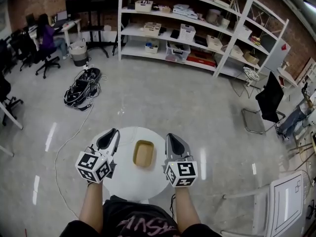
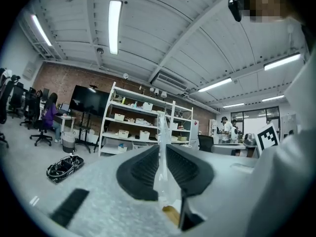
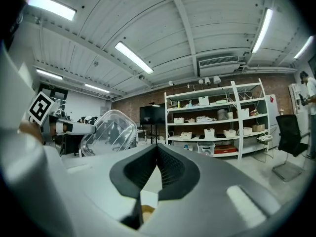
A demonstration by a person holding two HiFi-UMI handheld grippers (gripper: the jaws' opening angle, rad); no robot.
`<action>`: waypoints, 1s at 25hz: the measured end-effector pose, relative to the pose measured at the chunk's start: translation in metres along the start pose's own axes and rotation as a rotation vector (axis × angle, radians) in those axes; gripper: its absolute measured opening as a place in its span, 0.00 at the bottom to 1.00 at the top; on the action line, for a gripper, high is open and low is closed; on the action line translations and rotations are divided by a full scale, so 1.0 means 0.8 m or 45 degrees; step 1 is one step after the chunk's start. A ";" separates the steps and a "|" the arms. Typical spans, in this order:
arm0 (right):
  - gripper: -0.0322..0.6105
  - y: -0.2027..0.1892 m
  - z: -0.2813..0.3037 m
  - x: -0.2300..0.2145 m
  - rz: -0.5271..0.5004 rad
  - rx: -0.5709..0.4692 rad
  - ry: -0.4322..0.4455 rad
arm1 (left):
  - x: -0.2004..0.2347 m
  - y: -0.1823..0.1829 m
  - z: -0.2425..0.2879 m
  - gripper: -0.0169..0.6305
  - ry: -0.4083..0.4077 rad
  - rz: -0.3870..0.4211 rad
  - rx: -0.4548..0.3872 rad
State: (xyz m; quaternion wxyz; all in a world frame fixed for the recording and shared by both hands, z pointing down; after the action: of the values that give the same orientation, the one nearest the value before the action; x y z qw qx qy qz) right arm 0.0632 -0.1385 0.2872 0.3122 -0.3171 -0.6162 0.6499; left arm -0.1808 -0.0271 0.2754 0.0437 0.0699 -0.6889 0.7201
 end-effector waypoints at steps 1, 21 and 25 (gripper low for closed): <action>0.06 0.003 0.001 -0.002 -0.005 -0.006 0.002 | -0.002 0.003 0.001 0.10 0.008 0.015 -0.009; 0.06 0.023 0.005 0.001 -0.029 -0.054 0.010 | -0.004 0.026 -0.007 0.10 0.107 0.117 -0.110; 0.06 0.021 0.002 0.004 -0.027 -0.056 0.008 | -0.001 0.023 -0.012 0.10 0.113 0.110 -0.109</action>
State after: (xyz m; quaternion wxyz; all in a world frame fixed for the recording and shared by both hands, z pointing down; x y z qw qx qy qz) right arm 0.0597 -0.1380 0.2706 0.3139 -0.3193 -0.6327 0.6318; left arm -0.1835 -0.0183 0.2564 0.0459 0.0062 -0.7189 0.6935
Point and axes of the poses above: the fingertips, and each gripper's own axes: z forward along the fingers, x to its left, y out of its top, the point moved 8 cm from there along -z, backward along the fingers, and after that the axes turned 5 degrees about y, right-handed, at the moved point
